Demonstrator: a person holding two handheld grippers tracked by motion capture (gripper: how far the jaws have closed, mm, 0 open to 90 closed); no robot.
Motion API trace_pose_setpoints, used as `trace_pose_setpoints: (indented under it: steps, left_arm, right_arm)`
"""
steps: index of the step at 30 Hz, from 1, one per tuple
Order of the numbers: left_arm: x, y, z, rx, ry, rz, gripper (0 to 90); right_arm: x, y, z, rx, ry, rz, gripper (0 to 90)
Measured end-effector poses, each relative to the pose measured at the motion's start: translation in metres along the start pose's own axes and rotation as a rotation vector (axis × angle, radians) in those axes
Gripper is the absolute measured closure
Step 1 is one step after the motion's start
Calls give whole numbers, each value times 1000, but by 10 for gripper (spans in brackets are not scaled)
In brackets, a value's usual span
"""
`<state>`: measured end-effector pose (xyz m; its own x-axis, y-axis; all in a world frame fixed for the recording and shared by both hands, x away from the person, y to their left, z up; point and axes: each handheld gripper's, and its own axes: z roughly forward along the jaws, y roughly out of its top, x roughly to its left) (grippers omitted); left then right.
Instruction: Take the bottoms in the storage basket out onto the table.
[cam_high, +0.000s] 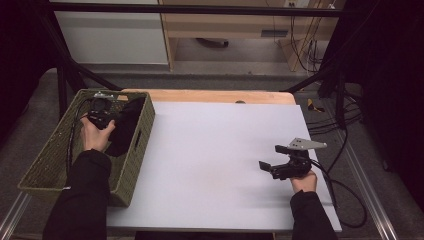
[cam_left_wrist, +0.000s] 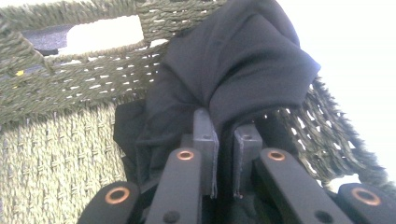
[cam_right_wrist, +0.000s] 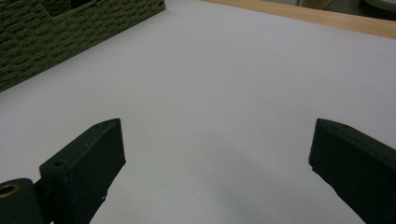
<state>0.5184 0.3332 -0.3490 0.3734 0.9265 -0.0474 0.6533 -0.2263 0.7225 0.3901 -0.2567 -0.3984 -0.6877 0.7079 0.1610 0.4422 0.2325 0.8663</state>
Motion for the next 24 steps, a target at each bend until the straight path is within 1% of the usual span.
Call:
trace_pose_setpoints:
  steps: [2,4,6,11,12,14,24]
  left_arm:
    - [0,1,-2,-8,-1,-2,826]
    - [-1,2,-5,-17,-13,-15,827]
    - [-1,3,-8,-20,-21,-20,828]
    - [-3,4,-13,-26,-27,-17,831]
    - [-3,5,-14,-31,-31,-23,831]
    - [-3,5,-16,-35,-32,-16,832]
    - [-4,5,-29,-61,-55,-9,833]
  right_arm:
    - [0,0,0,3,3,-1,41]
    - [0,0,0,3,3,1,41]
    - [0,0,0,2,4,0,41]
    - [0,0,0,1,3,1,41]
    - [0,0,0,0,4,1,41]
    - [0,0,0,1,3,1,41]
    - [0,0,0,4,3,0,41]
